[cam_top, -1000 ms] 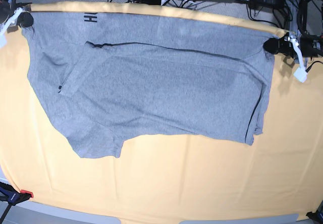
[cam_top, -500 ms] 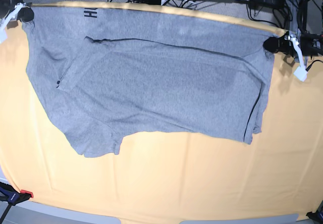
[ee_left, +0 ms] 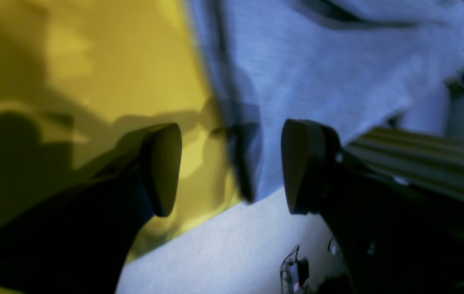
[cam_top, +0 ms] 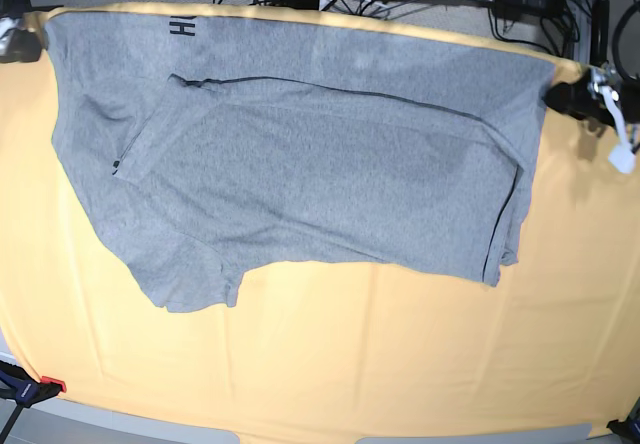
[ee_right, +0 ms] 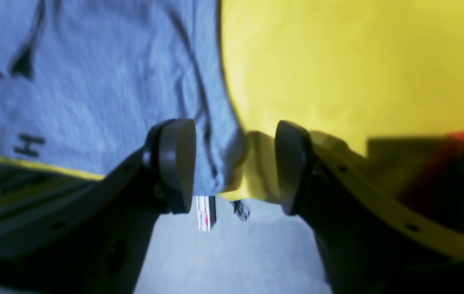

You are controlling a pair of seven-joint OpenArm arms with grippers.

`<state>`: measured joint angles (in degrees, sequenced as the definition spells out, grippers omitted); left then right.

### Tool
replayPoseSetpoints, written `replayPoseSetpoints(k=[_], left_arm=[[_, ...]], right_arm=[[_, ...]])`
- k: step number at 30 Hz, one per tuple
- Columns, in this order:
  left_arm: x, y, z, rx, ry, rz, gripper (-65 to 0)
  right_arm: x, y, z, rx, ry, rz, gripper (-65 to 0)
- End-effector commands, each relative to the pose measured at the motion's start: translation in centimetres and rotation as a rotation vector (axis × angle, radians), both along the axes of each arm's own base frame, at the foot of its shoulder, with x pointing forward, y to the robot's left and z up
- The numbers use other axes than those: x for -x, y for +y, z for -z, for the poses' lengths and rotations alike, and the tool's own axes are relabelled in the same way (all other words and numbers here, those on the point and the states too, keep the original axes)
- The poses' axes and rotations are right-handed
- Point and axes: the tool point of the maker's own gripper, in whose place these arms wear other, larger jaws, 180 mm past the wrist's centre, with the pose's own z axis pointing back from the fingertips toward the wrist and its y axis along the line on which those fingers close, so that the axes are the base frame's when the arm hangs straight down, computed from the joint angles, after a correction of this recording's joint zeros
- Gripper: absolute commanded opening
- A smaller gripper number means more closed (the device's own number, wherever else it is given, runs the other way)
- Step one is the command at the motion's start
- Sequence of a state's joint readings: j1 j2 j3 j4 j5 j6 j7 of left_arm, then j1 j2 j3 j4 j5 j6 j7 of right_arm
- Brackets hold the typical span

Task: Layout the t-shirt on the table in an organized manner, then fold the t-shirt properly
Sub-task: 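Release both corners and raise the grippers off the shirt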

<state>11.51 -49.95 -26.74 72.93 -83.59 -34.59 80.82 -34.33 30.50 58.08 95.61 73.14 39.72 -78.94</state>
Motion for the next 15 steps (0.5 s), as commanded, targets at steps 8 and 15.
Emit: replayPoseSetpoints(k=[8,15], left_arm=[[-6.7,4.6,-10.8,-0.052,-0.4,-0.106,-24.7],[-10.7,8.1,-13.2,-0.195,-0.531,-0.278,-24.7]], right_arm=[[-1.2,-2.2,-4.4,0.034,-0.15,0.043,-31.6],[-1.9,-1.3,-5.1,-0.018,-0.205,0.027,-31.6]])
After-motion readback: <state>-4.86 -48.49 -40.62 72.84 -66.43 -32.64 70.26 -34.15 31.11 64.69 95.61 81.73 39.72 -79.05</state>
